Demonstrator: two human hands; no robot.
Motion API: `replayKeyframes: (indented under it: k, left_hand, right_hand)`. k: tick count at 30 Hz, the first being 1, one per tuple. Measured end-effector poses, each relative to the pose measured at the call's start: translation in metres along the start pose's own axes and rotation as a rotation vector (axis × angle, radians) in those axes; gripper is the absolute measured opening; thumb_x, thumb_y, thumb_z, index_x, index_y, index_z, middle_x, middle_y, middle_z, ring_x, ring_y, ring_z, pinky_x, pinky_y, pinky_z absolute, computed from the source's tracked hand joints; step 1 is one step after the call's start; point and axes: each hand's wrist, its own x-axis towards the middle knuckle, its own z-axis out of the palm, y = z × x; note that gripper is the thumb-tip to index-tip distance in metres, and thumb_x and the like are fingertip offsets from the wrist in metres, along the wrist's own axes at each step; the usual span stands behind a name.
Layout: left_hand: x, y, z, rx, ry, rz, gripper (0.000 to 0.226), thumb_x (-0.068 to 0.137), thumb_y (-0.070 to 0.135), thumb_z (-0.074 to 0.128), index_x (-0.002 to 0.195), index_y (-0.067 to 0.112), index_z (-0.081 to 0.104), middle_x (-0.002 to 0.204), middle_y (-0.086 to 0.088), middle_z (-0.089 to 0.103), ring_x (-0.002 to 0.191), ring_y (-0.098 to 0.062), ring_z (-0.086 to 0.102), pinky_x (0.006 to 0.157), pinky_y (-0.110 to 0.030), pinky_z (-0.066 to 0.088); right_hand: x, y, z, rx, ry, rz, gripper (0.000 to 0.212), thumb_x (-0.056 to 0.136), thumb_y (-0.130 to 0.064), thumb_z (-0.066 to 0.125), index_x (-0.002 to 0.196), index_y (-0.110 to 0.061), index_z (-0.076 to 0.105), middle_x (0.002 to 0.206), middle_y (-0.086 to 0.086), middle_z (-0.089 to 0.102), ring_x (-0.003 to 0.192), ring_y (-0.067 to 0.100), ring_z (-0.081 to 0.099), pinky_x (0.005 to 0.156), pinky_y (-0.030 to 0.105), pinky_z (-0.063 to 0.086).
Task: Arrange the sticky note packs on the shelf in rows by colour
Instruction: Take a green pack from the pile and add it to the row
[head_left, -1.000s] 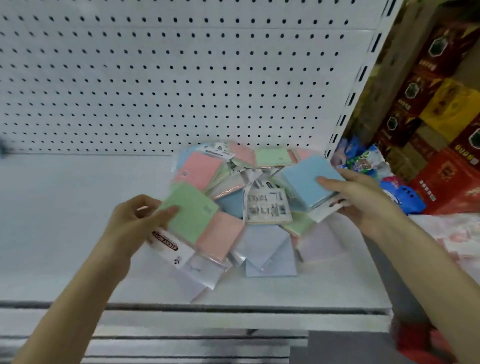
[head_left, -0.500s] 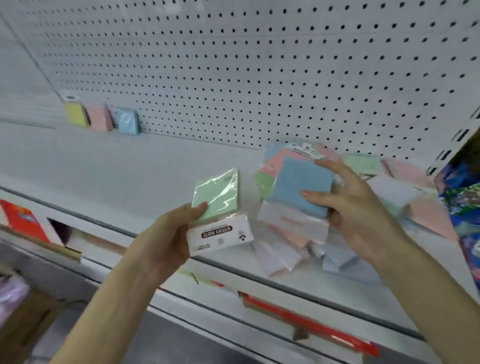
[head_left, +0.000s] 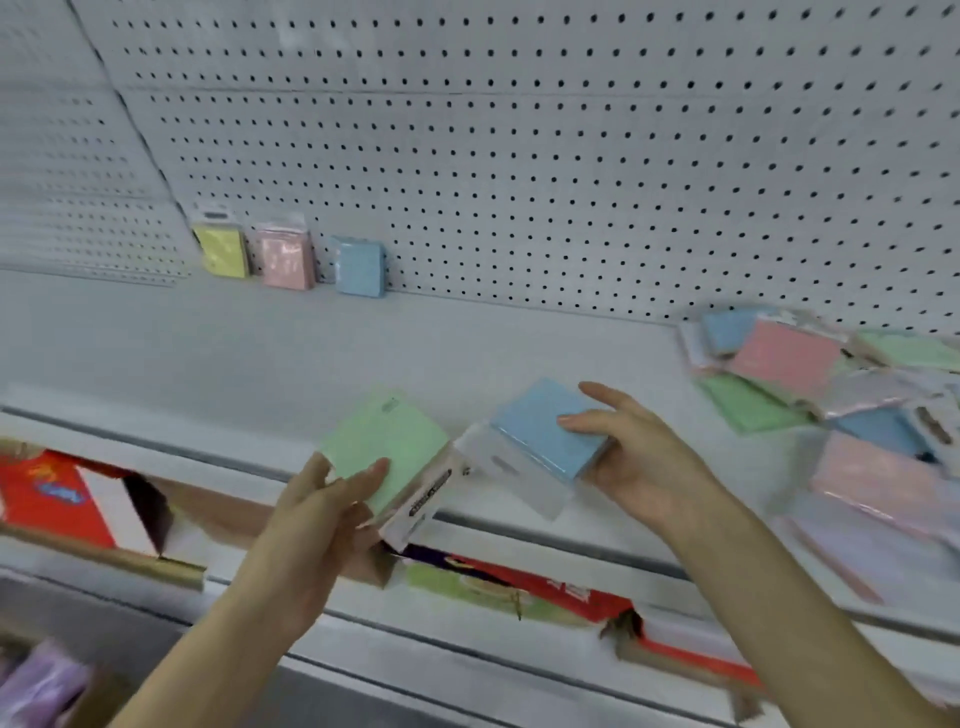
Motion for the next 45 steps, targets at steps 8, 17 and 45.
replayKeyframes:
  k: [8,17,45]
  left_hand:
    - [0.061,0.039,-0.055,0.06,0.031,-0.05,0.01,0.083,0.013,0.068,0.091,0.009,0.064,0.086,-0.008,0.072,0.078,-0.024,0.066,0.083,-0.036,0.052]
    - [0.111,0.05,-0.092,-0.127,0.211,-0.113,0.014,0.094,0.024,0.054,0.093,0.013,0.062,0.063,0.001,0.066,0.046,-0.011,0.062,0.04,-0.019,0.043]
    - [0.351,0.127,-0.203,-0.371,-0.211,-0.016,0.02,0.09,0.001,0.05,0.107,0.006,0.06,0.092,-0.005,0.074,0.079,-0.018,0.072,0.066,-0.025,0.058]
  right_hand:
    - [0.029,0.012,0.053,0.186,-0.072,0.035,0.033,0.09,0.0,0.047,0.122,0.004,0.054,0.113,0.017,0.06,0.094,0.023,0.059,0.075,0.029,0.055]
    - [0.094,-0.002,0.114,0.202,0.04,0.12,0.012,0.082,0.006,0.058,0.088,-0.005,0.058,0.086,0.011,0.065,0.079,0.021,0.063,0.06,0.025,0.056]
    - [0.266,0.074,0.258,0.12,0.178,-0.489,0.054,0.08,0.013,0.062,0.121,-0.015,0.044,0.115,0.01,0.059,0.107,0.024,0.063,0.082,0.035,0.056]
